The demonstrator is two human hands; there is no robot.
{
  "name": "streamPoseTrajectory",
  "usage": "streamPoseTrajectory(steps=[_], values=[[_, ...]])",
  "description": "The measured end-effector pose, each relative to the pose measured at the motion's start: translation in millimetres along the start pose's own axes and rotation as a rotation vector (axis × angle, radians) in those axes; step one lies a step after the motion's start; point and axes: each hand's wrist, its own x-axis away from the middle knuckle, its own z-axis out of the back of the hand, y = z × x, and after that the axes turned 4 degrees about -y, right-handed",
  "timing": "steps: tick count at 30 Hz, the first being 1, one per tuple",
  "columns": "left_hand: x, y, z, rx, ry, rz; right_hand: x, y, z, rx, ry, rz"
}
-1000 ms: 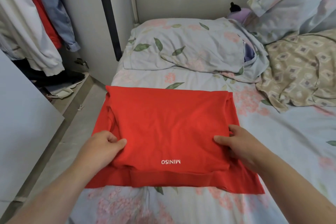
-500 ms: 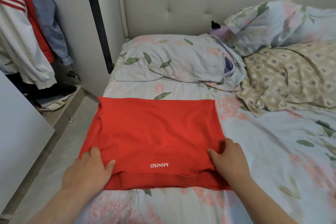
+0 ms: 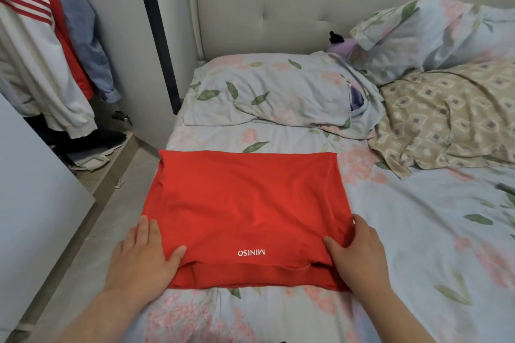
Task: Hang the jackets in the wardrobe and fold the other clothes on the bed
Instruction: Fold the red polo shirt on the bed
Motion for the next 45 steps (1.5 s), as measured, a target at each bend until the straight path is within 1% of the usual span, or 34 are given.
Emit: streamPoseTrajectory(steps=[1,2,4,5,6,7,8,9,11,12,13,15,16,18,20,22,23,24,28,31,33,35,38,40,42,43,44,45], values=[[3.5,8.0,2.6,-0.033,0.027,0.019,-1.0,-0.4,5.6,-0.043,-0.043,-0.031],[7.3,16.6,5.2,-0.031,0.098,-0.009,-2.7,-1.7,11.2,-0.086,-0.082,-0.060],[14.8,35.8,8.4,0.093,0.270,-0.198,-6.2,-4.7,22.3,-0.227,-0.172,-0.098],[17.2,46.8,9.2,0.186,0.354,-0.326,-7.3,-6.4,25.6,-0.351,-0.226,-0.139],[18.8,60.4,13.0,0.296,0.391,-0.422,-7.0,-10.1,27.1,-0.510,-0.285,-0.176],[19.2,77.1,20.1,0.420,0.359,-0.489,-5.6,-15.3,27.0,-0.679,-0.344,-0.201],[20.1,95.1,30.6,0.564,0.272,-0.531,-3.0,-22.2,26.3,-0.816,-0.384,-0.198],[19.9,113.9,40.9,0.736,0.151,-0.536,0.7,-29.9,24.6,-0.903,-0.405,-0.173],[12.2,147.4,57.8,1.112,-0.144,-0.473,8.1,-47.7,19.1,-0.960,-0.431,-0.075],[5.5,163.1,64.7,1.235,-0.241,-0.428,12.8,-55.1,18.5,-0.952,-0.437,-0.011],[-3.2,173.8,71.1,1.295,-0.282,-0.390,17.8,-63.2,16.6,-0.928,-0.457,0.048],[-19.0,188.5,84.5,1.310,-0.334,-0.360,30.7,-76.5,12.1,-0.855,-0.520,0.136],[-24.3,192.7,92.3,1.275,-0.358,-0.363,36.8,-82.4,9.1,-0.802,-0.545,0.175],[-33.3,197.9,104.6,1.118,-0.374,-0.373,45.9,-92.2,1.6,-0.700,-0.584,0.227],[-42.0,195.0,111.6,0.900,-0.307,-0.422,50.0,-99.8,-6.6,-0.653,-0.618,0.274],[-51.4,183.2,114.2,0.779,-0.171,-0.439,49.4,-108.1,-15.7,-0.654,-0.642,0.298],[-57.2,173.5,114.8,0.795,-0.123,-0.422,49.1,-113.9,-20.5,-0.656,-0.648,0.304],[-62.8,160.9,115.2,0.860,-0.092,-0.384,49.7,-122.3,-25.9,-0.666,-0.651,0.305],[-93.5,103.4,119.1,1.223,-0.043,-0.111,61.2,-173.8,-47.7,-0.676,-0.669,0.330],[-116.5,60.8,116.3,1.240,0.021,0.000,74.6,-217.6,-79.4,-0.665,-0.706,0.285],[-126.1,38.5,111.2,1.218,0.021,0.011,86.4,-244.4,-103.6,-0.630,-0.688,0.238],[-131.2,21.8,106.2,1.220,-0.012,0.013,100.1,-263.9,-122.1,-0.555,-0.666,0.226],[-128.1,5.1,98.4,1.311,-0.069,0.002,116.5,-273.6,-141.2,-0.436,-0.751,0.162],[-119.2,-4.9,91.5,1.333,-0.046,-0.005,128.0,-267.5,-139.3,-0.439,-0.832,0.191],[-109.9,-12.9,82.0,1.273,0.009,-0.079,131.6,-257.2,-125.5,-0.489,-0.856,0.226],[-106.2,-15.8,77.5,1.201,0.031,-0.121,129.5,-251.7,-116.3,-0.523,-0.870,0.243],[-104.8,-17.9,73.9,1.090,0.065,-0.153,124.8,-247.3,-105.9,-0.529,-0.868,0.263],[-106.2,-18.1,72.5,0.942,0.138,-0.168,118.9,-243.3,-96.3,-0.509,-0.838,0.285]])
